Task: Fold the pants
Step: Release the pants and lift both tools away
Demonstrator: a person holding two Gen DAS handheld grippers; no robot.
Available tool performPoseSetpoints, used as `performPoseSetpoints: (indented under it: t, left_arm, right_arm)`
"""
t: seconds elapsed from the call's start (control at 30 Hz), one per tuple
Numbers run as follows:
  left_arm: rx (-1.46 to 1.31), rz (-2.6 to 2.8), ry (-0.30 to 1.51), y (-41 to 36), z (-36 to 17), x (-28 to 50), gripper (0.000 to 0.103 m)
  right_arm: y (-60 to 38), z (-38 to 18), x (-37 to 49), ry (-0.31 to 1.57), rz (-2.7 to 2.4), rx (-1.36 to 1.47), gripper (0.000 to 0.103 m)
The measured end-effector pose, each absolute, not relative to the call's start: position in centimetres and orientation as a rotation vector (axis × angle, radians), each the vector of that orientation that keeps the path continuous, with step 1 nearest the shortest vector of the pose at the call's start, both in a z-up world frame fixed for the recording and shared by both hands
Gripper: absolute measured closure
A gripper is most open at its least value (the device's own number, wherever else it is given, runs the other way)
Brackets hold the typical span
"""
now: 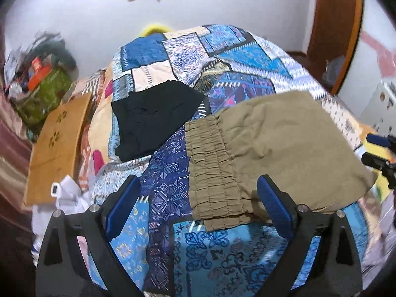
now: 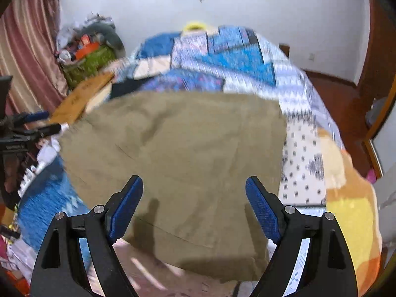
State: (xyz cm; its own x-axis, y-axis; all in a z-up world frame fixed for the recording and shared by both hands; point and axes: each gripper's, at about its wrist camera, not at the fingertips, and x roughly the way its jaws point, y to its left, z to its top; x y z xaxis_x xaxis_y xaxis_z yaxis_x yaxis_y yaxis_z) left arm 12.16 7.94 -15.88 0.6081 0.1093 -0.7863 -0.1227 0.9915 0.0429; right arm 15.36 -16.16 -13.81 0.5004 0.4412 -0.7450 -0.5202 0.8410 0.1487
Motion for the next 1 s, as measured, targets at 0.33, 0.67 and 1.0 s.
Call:
performPoseSetpoints:
  t: [0.33, 0.67, 1.0]
  left_arm:
    - [-0.313, 0.07, 0.971, 8.1, -17.9, 10.5, 0.007]
    - [-0.487, -0.069, 1.092, 7.0, -20.8, 10.8, 0.007]
    - [-0.642, -0.103, 1.104, 8.2, -21.8, 13.4, 0.004]
  right_arm:
    - [-10.8, -13.0, 14.0, 0.78, 0.68, -0.158, 0.02]
    - [-10.1, -17.1, 14.1, 0.924, 0.71, -0.166, 0.021]
    - [-10.4, -17.4, 13.2, 0.907, 0.737, -0.136, 0.021]
